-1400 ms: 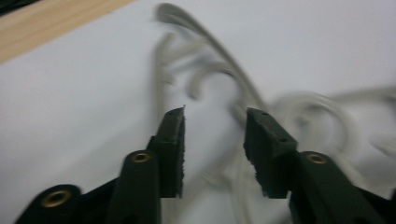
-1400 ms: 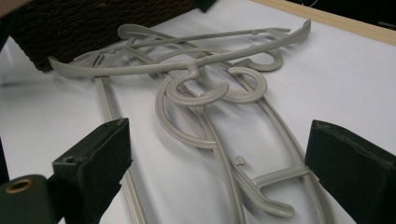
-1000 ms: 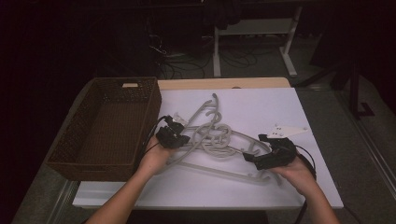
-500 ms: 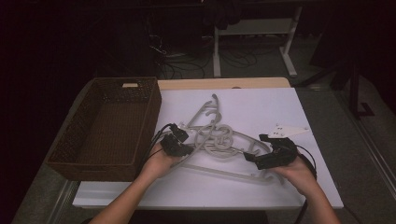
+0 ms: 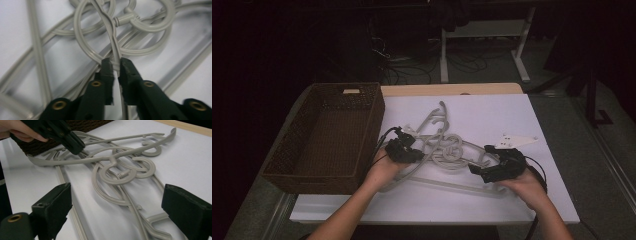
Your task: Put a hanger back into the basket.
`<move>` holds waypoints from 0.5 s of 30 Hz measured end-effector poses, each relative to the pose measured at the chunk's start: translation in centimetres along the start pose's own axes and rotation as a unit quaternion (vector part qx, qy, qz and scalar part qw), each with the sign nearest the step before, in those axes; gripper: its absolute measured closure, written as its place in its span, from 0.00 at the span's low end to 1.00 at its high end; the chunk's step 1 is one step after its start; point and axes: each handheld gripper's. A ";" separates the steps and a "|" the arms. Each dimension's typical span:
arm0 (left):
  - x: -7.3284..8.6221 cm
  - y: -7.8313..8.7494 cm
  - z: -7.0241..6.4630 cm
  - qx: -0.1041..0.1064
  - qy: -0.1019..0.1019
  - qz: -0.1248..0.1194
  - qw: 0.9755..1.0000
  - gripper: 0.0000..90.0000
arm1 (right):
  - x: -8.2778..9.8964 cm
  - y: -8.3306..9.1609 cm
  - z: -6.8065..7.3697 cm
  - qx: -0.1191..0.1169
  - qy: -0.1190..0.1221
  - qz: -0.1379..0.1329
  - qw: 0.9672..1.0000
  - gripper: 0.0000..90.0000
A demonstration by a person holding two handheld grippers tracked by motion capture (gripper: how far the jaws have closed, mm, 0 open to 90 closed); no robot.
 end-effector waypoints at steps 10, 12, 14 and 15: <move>4.2 3.2 -1.2 0.027 0.022 -0.059 0.998 0.50 | -1.2 -3.8 0.8 0.003 -0.032 0.039 0.999 0.19; 4.9 3.5 -1.6 0.033 0.020 -0.063 0.997 0.47 | -1.5 -4.6 1.1 0.008 -0.033 0.049 0.998 0.19; 5.7 3.8 -2.1 0.040 0.019 -0.070 0.997 0.46 | -1.6 -5.6 1.3 0.017 -0.029 0.058 0.998 0.18; 6.0 3.9 -2.3 0.041 0.018 -0.072 0.996 0.46 | -1.6 -6.3 1.1 0.029 -0.029 0.064 0.997 0.16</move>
Point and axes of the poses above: each handheld gripper's, and its own axes: y roughly backward along the jaws, x roughly out of its underside, z roughly to its left
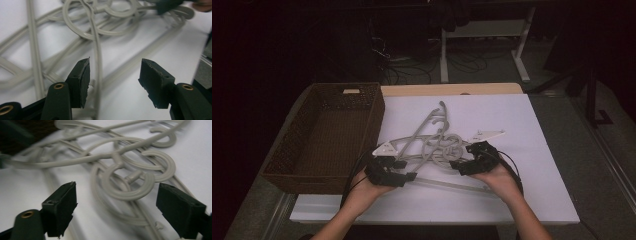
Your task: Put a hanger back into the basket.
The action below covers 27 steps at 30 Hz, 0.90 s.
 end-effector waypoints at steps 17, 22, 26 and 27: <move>1.8 0.0 -0.8 -0.015 -0.010 0.006 1.000 0.43 | -1.1 -3.9 -0.3 0.027 0.035 0.029 0.999 0.28; 1.7 0.2 -0.9 -0.021 -0.014 0.001 1.000 0.43 | -1.8 -2.8 -0.5 0.007 0.027 0.010 1.000 0.30; 1.7 0.4 -0.8 -0.026 -0.014 -0.001 1.000 0.43 | -2.7 -1.3 -1.4 -0.017 0.003 -0.043 0.999 0.69; 1.7 0.4 -0.8 -0.028 -0.014 0.001 1.000 0.43 | -3.0 -1.1 -1.5 -0.014 0.007 -0.042 0.999 0.69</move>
Point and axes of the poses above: each handheld gripper's, and its own axes: y roughly backward along the jaws, x roughly out of its underside, z roughly to its left
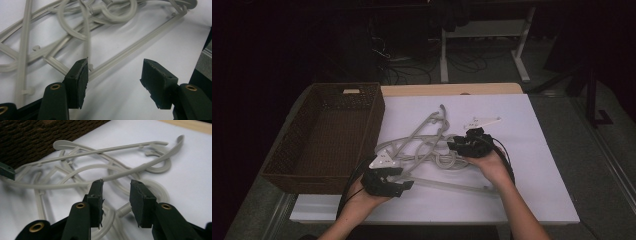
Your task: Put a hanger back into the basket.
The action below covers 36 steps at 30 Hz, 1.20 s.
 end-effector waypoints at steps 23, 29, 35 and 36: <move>1.7 0.5 -0.8 0.004 -0.004 0.008 1.000 0.41 | -0.3 -5.2 6.8 -0.082 0.058 0.110 0.989 0.51; 1.8 0.3 -0.8 0.005 -0.005 0.013 1.000 0.41 | 0.0 -5.7 7.6 -0.064 0.092 0.109 0.988 0.48; 1.9 0.2 -0.6 0.004 -0.002 0.014 1.000 0.41 | 0.2 -6.4 6.8 -0.082 0.027 0.134 0.987 0.44; 1.9 0.2 -0.6 0.004 -0.002 0.015 1.000 0.41 | 0.3 -6.5 6.9 -0.084 0.026 0.137 0.987 0.44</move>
Point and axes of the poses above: each handheld gripper's, and its own axes: y roughly backward along the jaws, x roughly out of its underside, z roughly to its left
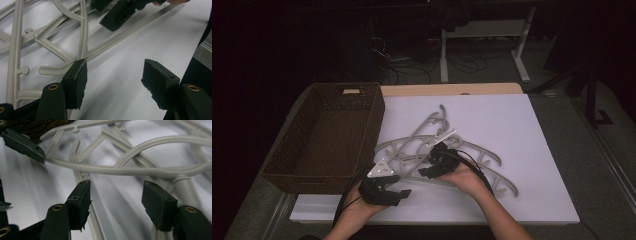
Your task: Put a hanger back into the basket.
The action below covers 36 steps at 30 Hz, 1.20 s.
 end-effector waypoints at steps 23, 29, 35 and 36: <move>-2.2 -2.5 1.3 -0.070 -0.022 0.021 0.997 0.67 | 1.4 2.5 0.3 0.015 0.003 -0.045 0.999 0.60; -1.9 -3.5 1.8 -0.073 -0.016 0.043 0.996 0.79 | 2.7 4.5 -0.1 0.012 -0.005 -0.068 0.998 0.59; -1.8 -4.5 1.8 -0.057 -0.016 0.062 0.996 0.90 | 4.5 6.3 -0.1 0.012 -0.006 -0.086 0.996 0.59; -2.0 -4.5 1.7 -0.053 -0.013 0.060 0.997 0.91 | 4.8 6.6 -0.1 0.014 -0.007 -0.089 0.996 0.59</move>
Point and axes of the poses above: each handheld gripper's, and its own axes: y roughly backward along the jaws, x roughly out of its underside, z roughly to its left
